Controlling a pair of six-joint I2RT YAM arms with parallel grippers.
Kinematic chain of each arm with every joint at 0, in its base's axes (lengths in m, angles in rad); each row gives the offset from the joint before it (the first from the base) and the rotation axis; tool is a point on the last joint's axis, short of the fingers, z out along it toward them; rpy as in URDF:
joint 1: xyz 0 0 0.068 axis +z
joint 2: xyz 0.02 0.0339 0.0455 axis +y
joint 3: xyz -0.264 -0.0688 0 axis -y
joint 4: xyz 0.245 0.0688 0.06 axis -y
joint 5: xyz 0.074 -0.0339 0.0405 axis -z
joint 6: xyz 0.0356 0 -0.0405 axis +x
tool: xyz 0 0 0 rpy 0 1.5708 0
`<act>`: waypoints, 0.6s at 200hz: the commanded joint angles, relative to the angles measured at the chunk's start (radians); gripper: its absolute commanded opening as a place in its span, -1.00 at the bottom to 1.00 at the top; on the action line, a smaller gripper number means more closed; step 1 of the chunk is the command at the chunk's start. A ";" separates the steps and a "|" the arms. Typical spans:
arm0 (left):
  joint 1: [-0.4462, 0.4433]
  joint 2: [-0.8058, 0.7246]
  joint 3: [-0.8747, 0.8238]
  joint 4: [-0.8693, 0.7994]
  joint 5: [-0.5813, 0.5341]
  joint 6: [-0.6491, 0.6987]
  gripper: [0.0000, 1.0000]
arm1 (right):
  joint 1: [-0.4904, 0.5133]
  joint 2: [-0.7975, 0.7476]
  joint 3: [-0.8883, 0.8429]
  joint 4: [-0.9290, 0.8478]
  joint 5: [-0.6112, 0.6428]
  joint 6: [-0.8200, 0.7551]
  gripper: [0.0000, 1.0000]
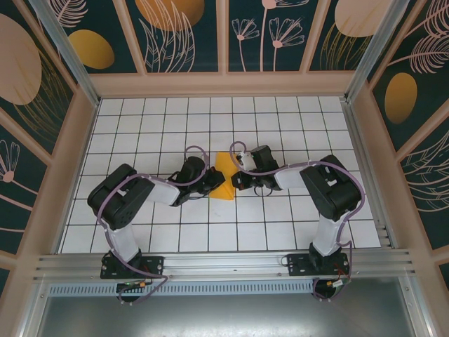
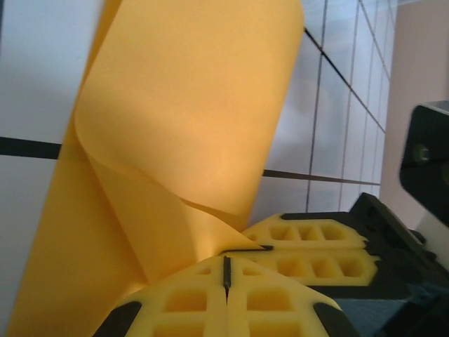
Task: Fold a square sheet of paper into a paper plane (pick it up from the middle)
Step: Fold the triangle a second time at the center of the table.
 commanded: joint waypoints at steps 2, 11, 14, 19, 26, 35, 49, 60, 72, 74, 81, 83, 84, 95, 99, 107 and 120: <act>0.004 0.041 0.031 -0.048 -0.020 0.027 -1.00 | -0.006 0.047 0.001 -0.029 0.025 -0.024 -0.90; 0.004 0.052 0.033 -0.063 -0.022 0.031 -1.00 | -0.005 0.048 0.000 -0.030 0.023 -0.024 -0.90; 0.004 0.056 0.034 -0.067 -0.023 0.032 -1.00 | -0.006 0.046 0.000 -0.030 0.023 -0.024 -0.90; 0.004 0.063 0.034 -0.074 -0.025 0.033 -1.00 | -0.005 0.047 0.001 -0.028 0.022 -0.022 -0.90; 0.003 0.071 0.034 -0.083 -0.026 0.036 -1.00 | -0.006 0.047 0.001 -0.028 0.021 -0.021 -0.90; 0.004 0.076 0.031 -0.094 -0.030 0.036 -1.00 | -0.006 0.047 0.004 -0.030 0.022 -0.019 -0.90; 0.004 0.075 0.017 -0.102 -0.039 0.036 -1.00 | -0.005 0.044 0.010 -0.035 0.023 -0.012 -0.89; 0.004 0.073 0.007 -0.104 -0.043 0.037 -1.00 | -0.006 0.034 0.016 -0.038 0.019 0.000 -0.85; 0.004 0.072 0.003 -0.104 -0.041 0.040 -1.00 | -0.006 0.011 0.024 -0.038 0.013 0.018 -0.75; 0.004 0.071 0.003 -0.104 -0.041 0.040 -1.00 | -0.006 0.006 0.025 -0.039 0.013 0.021 -0.73; 0.003 0.069 0.003 -0.102 -0.039 0.041 -1.00 | -0.006 -0.014 0.034 -0.049 0.014 0.031 -0.66; 0.004 0.070 0.003 -0.102 -0.038 0.042 -1.00 | -0.005 -0.020 0.036 -0.053 0.015 0.033 -0.64; 0.004 0.069 0.004 -0.101 -0.037 0.043 -1.00 | -0.005 -0.025 0.038 -0.055 0.016 0.034 -0.63; 0.004 0.067 0.008 -0.104 -0.035 0.048 -1.00 | -0.005 -0.068 0.048 -0.074 0.034 0.048 -0.54; 0.004 0.067 0.009 -0.107 -0.036 0.051 -1.00 | -0.006 -0.083 0.050 -0.079 0.041 0.053 -0.50; 0.004 0.067 0.012 -0.112 -0.034 0.054 -1.00 | -0.035 -0.116 0.050 -0.094 0.054 0.063 -0.44; 0.003 0.067 0.015 -0.105 -0.026 0.057 -1.00 | -0.041 -0.159 0.052 -0.123 0.086 0.076 -0.36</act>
